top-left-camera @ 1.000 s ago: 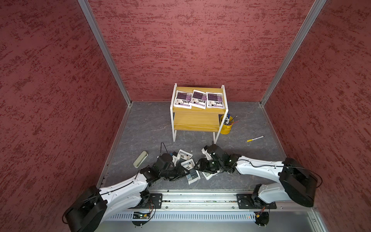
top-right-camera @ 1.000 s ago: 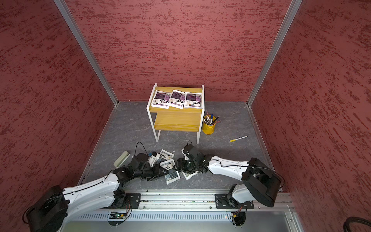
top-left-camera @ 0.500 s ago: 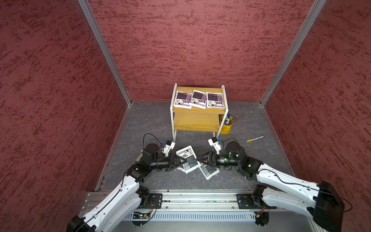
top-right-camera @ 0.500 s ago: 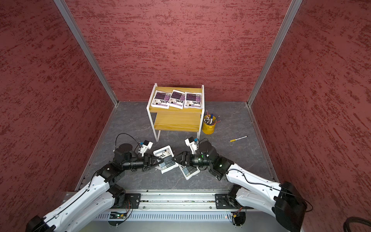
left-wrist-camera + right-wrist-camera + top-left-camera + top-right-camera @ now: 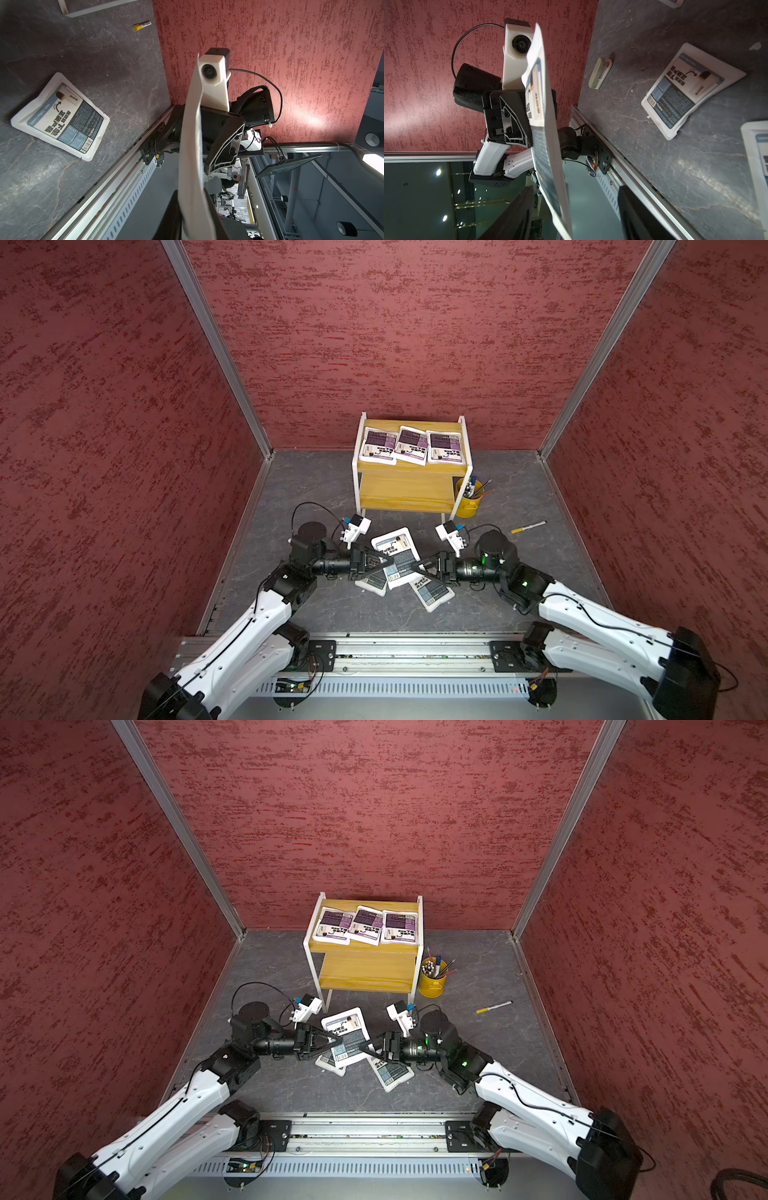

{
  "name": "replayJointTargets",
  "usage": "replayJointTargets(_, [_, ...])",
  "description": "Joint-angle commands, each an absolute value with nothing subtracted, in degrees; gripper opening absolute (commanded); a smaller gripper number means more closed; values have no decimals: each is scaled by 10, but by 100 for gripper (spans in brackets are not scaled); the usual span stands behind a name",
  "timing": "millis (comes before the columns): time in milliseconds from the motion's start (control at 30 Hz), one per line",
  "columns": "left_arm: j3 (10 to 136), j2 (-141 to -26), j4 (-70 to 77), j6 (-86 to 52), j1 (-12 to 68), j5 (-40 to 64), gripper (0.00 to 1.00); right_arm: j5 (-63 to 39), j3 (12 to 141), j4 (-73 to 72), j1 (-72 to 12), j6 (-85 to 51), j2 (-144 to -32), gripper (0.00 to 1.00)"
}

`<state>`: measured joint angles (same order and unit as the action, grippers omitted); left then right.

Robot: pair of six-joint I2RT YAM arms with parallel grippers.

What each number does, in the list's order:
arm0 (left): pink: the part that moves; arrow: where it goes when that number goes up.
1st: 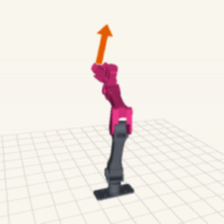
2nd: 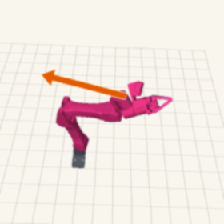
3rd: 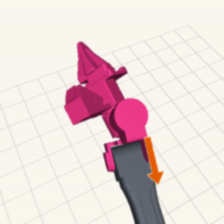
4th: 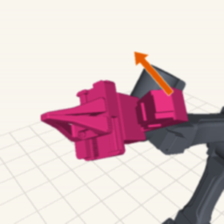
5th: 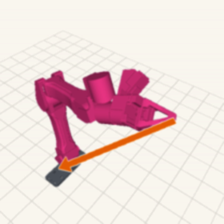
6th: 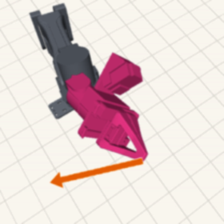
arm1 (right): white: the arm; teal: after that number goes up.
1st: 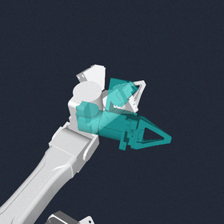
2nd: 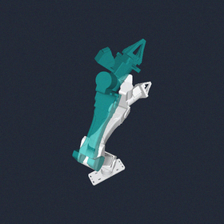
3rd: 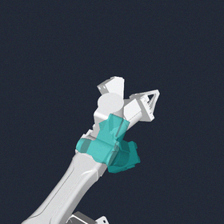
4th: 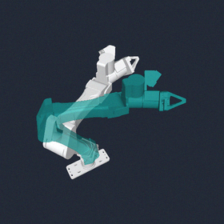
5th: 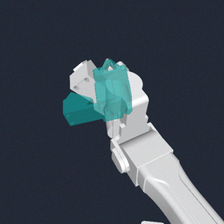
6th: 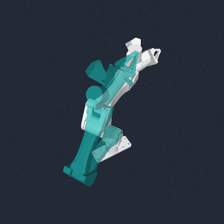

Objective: Place the bagged coffee beans on the shelf by color
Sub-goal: Place the bagged coffee beans on the shelf.

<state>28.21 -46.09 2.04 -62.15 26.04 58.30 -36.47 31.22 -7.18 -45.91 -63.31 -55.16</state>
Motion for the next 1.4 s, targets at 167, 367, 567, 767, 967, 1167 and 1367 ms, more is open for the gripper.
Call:
replayJointTargets(167, [279, -453, 48, -629, 255, 596, 17, -409, 297, -223, -457, -691, -600, 55])
replayJointTargets(367, [270, -452, 45, -626, 247, 595, 17, -416, 288, -246, -458, -702, -600, 40])
replayJointTargets(567, [264, -449, 39, -622, 237, 597, 18, -409, 271, -249, -458, -709, -585, 35])
replayJointTargets(767, [260, -445, 33, -621, 230, 598, 17, -397, 267, -257, -458, -713, -590, 17])
replayJointTargets(967, [258, -441, 20, -616, 224, 598, 19, -388, 268, -265, -460, -713, -597, 10])
replayJointTargets(1167, [267, -427, -36, -592, 205, 588, 46, -348, 270, -268, -463, -710, -585, 6])
replayJointTargets(1367, [296, -390, -161, -535, 159, 556, 61, -284, 296, -268, -468, -699, -599, 2])
